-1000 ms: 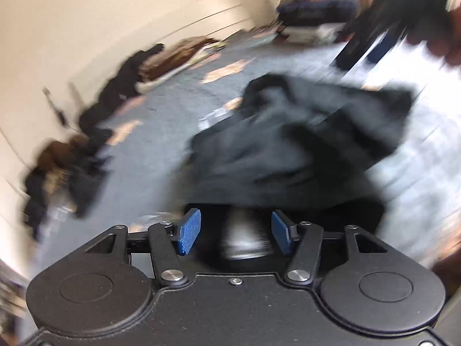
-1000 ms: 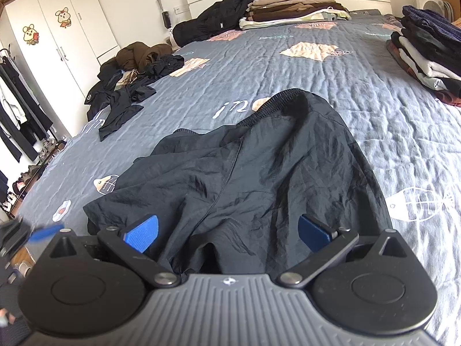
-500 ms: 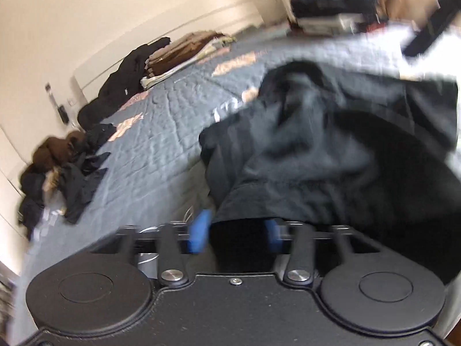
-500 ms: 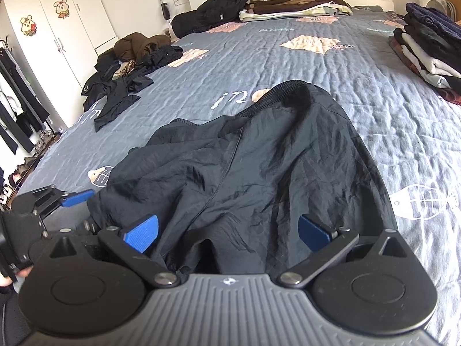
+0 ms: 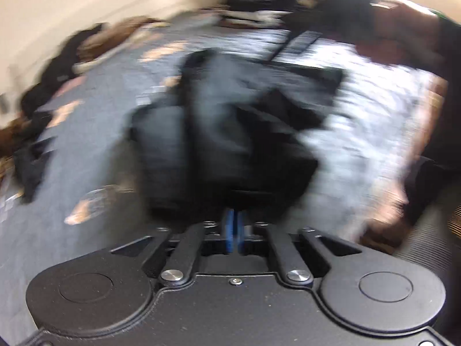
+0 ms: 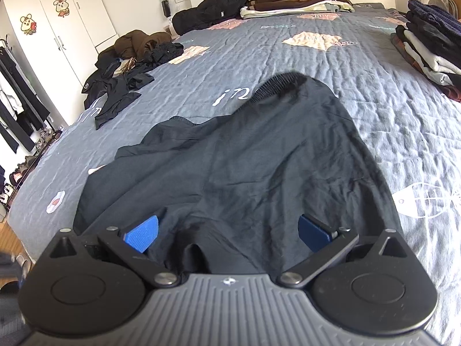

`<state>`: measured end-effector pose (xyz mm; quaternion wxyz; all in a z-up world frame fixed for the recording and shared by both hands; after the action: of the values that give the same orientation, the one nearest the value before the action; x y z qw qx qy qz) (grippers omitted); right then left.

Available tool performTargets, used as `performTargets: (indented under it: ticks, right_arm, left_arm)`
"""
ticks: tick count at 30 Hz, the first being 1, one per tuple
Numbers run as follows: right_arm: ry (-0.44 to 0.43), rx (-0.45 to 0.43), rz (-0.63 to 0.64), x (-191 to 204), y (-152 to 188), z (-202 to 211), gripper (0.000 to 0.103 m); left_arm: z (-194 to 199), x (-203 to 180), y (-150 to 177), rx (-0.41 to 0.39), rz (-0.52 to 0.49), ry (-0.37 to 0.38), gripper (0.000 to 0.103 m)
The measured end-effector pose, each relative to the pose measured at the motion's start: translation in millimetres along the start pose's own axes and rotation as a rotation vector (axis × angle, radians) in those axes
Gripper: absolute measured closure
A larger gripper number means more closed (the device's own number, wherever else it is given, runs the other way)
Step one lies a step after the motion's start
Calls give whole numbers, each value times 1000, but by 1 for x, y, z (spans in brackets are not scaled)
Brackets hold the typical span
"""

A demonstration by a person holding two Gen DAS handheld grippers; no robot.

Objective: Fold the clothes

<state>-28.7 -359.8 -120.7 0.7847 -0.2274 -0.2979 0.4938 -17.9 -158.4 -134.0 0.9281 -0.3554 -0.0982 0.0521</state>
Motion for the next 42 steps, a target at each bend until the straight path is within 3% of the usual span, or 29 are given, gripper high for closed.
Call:
performTargets:
  ticks: [1,2,5,8,12,15,18,23,29,30,31,36,38,42]
  right_arm:
    - [-1,-2,1,1,0,0,0]
    - [-2,-4,2,2,-1,1,0]
    - [-4,-14,-7,0,-4,3,0]
    - [0,-22,-28,-6,-8,5,0]
    - [4,-36,-57,-16,-14,7,0]
    - [12,-39,-73,-25,-15,7,0]
    - [23,-39,-87,-33,-16,6,0]
    - [34,-27,-112,-45,-16,-2,0]
    - [41,-4,-118,-48,-17,-16,0]
    - [40,-3,-118,-47,-17,-18,0]
    - [40,-5,-119,-47,-17,-18,0]
    - [42,-17,-115,-40,-21,-19,0]
    - [49,-16,-108,-38,-21,-21,0]
    - [65,-8,-110,-36,-22,-28,0]
  left_arm:
    - [8,1,-8,-60,11,20,33]
    - [16,4,-17,-123,26,39,28]
    - [26,49,-48,-237,188,58,26]
    - [12,112,-77,-264,334,16,29]
    - [-44,188,-113,-218,451,-9,34]
    - [-98,231,-124,-106,495,-27,41]
    - [-146,266,-118,2,587,-20,42]
    - [-191,293,-91,100,726,45,43]
    - [-221,276,-77,200,722,63,44]
    - [-220,273,-77,192,722,58,59]
    - [-219,271,-76,179,722,54,65]
    - [-214,272,-71,141,762,19,83]
    - [-209,274,-82,139,692,-25,90]
    - [-183,280,-129,26,542,-106,92]
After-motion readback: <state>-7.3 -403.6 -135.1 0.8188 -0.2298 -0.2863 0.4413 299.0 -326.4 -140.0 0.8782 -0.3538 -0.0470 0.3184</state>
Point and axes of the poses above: each gripper's, at about its wrist camera, not at the fingertips, and z roughly against the way its jaws point, x to its left, y to its underside, the point moved 8 cm from there along -z, roughly the way its jaws point, and after that the axes turned 2 degrees about y, right-handed, at the moved point
